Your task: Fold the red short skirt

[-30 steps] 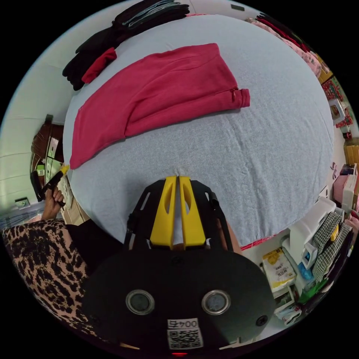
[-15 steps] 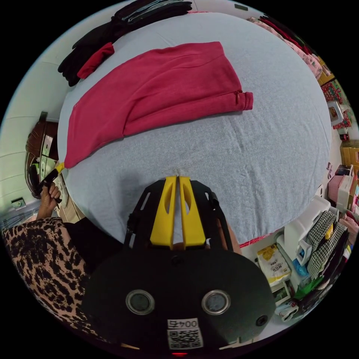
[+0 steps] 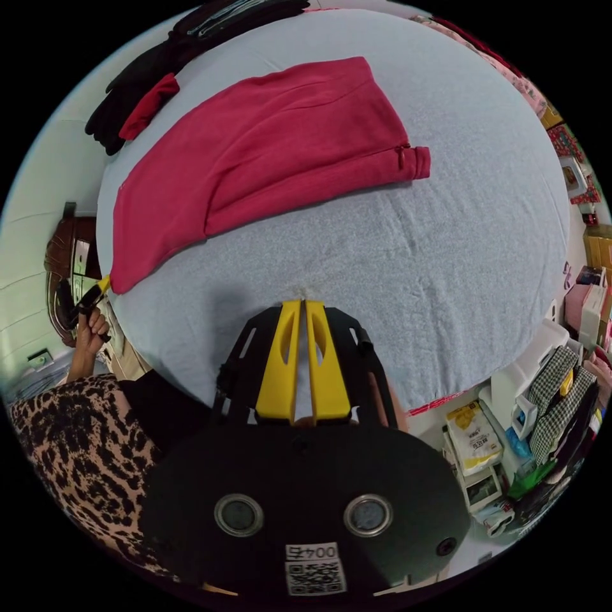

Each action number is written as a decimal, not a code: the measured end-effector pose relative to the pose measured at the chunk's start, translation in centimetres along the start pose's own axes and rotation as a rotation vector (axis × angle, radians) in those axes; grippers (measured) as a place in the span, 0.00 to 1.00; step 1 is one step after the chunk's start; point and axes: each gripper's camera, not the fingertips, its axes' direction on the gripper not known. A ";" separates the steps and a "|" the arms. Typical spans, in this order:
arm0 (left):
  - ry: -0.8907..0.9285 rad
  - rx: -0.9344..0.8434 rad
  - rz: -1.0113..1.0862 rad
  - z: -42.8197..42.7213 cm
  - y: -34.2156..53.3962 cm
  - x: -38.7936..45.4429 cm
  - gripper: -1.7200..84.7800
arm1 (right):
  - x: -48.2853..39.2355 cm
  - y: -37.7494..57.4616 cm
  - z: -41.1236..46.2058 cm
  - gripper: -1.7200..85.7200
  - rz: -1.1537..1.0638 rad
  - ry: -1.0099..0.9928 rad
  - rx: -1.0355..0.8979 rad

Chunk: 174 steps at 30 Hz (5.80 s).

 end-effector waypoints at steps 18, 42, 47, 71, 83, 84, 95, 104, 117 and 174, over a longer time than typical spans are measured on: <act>0.124 -0.005 -0.083 -4.1 -1.9 -4.9 0.04 | 1.5 -2.4 -3.0 0.01 -0.006 0.098 -0.021; 0.256 0.029 -0.168 -7.7 -0.7 -9.1 0.08 | 14.8 -0.3 -13.3 0.05 0.003 -0.293 0.289; 0.283 0.055 -0.211 -8.3 -1.1 -9.3 0.10 | 20.7 -3.5 -16.6 0.17 -0.026 -0.338 0.369; 0.258 0.024 -0.252 -10.7 -3.5 -9.0 0.04 | 19.7 -7.6 -16.9 0.05 -0.497 -0.228 0.066; 0.216 -0.007 -0.253 -8.8 -3.5 -7.7 0.05 | 19.9 -5.6 -12.8 0.11 -0.248 -0.173 0.156; 0.219 0.008 -0.262 -8.9 -3.3 -7.7 0.05 | 19.5 -5.3 -13.2 0.11 -0.236 -0.157 0.188; -0.053 0.131 -0.200 -9.9 -2.8 -1.2 0.04 | 5.2 -7.3 -7.9 0.10 -0.337 -0.094 0.248; -0.285 0.055 -0.059 -5.7 -11.2 3.2 0.04 | -6.4 -0.1 0.6 0.09 -0.441 -0.118 0.092; -0.492 0.083 -0.010 -2.2 -13.6 7.9 0.08 | -12.7 3.4 11.3 0.08 -0.392 -0.028 -0.031; -0.720 -0.285 0.259 3.0 -9.9 19.3 0.02 | -34.8 17.4 36.4 0.01 -0.253 0.183 -0.139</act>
